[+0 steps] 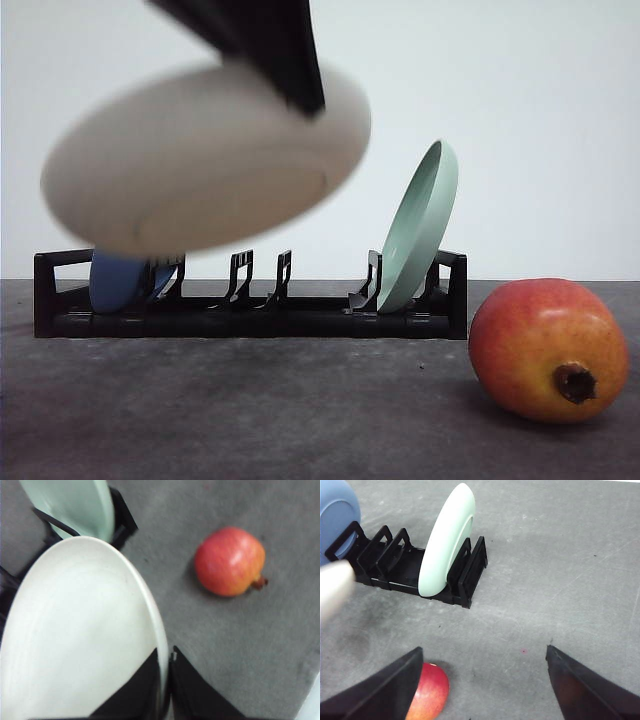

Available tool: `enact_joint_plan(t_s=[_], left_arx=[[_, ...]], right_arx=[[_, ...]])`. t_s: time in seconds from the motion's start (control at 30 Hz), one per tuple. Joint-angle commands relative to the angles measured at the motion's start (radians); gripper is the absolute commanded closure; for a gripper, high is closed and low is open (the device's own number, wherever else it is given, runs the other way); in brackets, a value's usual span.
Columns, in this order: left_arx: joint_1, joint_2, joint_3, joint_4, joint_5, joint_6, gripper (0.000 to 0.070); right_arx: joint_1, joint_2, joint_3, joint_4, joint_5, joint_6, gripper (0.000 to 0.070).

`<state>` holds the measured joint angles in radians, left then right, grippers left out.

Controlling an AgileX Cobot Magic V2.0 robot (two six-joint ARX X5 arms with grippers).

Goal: Place pomegranate in white plate

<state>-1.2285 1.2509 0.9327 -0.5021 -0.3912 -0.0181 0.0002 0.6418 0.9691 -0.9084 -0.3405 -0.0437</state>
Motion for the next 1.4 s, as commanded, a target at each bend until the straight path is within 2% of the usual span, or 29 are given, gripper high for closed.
enact_joint_plan(t_s=[0.0, 0.13, 0.33, 0.77, 0.87, 1.0, 1.27, 1.37], left_arx=[[-0.020, 0.025, -0.021, 0.039, -0.012, 0.010, 0.0694], [-0.039, 0.060, -0.081, 0.122, -0.023, 0.010, 0.0694], [-0.050, 0.165, -0.091, 0.190, -0.031, 0.033, 0.0695], [-0.067, 0.314, -0.091, 0.240, -0.030, 0.013, 0.0684], [-0.067, 0.319, -0.091, 0.229, -0.029, -0.029, 0.0600], [-0.068, 0.319, -0.091, 0.231, -0.026, -0.042, 0.0463], [-0.067, 0.313, -0.071, 0.213, -0.027, -0.047, 0.0339], [-0.065, 0.283, -0.037, 0.181, -0.032, -0.047, 0.0339]], right_arx=[[0.004, 0.004, 0.020, 0.003, -0.001, 0.014, 0.0206], [0.005, 0.004, 0.020, 0.001, -0.001, 0.014, 0.0206], [0.005, 0.004, 0.020, -0.012, -0.001, 0.014, 0.0206], [0.005, 0.004, 0.020, -0.017, -0.001, 0.014, 0.0206], [0.005, 0.004, 0.020, -0.017, -0.001, 0.014, 0.0206], [0.005, 0.004, 0.020, -0.017, -0.001, 0.014, 0.0206], [0.005, 0.004, 0.020, -0.017, -0.002, 0.023, 0.0205], [0.005, 0.004, 0.020, -0.021, -0.014, 0.039, 0.0201]])
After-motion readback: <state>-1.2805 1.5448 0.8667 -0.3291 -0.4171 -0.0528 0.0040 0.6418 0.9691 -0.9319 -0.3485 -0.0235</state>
